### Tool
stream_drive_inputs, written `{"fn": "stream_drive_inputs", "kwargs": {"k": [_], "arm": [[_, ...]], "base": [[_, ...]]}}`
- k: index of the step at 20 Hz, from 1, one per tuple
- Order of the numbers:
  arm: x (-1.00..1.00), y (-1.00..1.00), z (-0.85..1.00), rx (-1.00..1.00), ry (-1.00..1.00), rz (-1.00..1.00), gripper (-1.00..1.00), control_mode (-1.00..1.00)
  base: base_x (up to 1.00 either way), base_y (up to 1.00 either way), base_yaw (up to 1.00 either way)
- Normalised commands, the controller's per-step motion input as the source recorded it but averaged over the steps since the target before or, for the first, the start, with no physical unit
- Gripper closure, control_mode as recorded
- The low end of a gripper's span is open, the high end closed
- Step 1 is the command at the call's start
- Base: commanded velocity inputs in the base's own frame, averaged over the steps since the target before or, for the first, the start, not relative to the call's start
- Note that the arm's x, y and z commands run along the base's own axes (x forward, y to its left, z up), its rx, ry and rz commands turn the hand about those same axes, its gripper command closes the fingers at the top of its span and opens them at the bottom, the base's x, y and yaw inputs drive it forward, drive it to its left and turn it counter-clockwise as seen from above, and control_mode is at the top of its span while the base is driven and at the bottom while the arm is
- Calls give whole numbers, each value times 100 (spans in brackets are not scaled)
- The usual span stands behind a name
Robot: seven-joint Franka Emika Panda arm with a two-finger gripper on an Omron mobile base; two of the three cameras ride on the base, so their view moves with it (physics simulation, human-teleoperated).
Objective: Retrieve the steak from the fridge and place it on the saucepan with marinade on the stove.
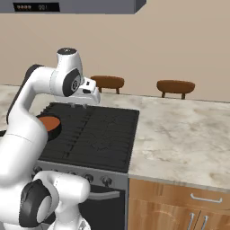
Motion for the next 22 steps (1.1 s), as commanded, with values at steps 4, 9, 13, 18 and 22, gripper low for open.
{"fn": "stream_drive_inputs", "kwargs": {"k": [4, 9, 13, 18, 22], "arm": [[0, 0, 0, 0, 0, 0, -100, 100], [0, 0, 0, 0, 0, 0, -100, 100], [0, 0, 0, 0, 0, 0, -100, 100], [0, 0, 0, 0, 0, 0, -100, 100], [0, 0, 0, 0, 0, 0, -100, 100]], "base": [[0, 0, 0], [0, 0, 0], [-55, 0, -3], [-57, -14, -69], [-10, 0, -100]]}}
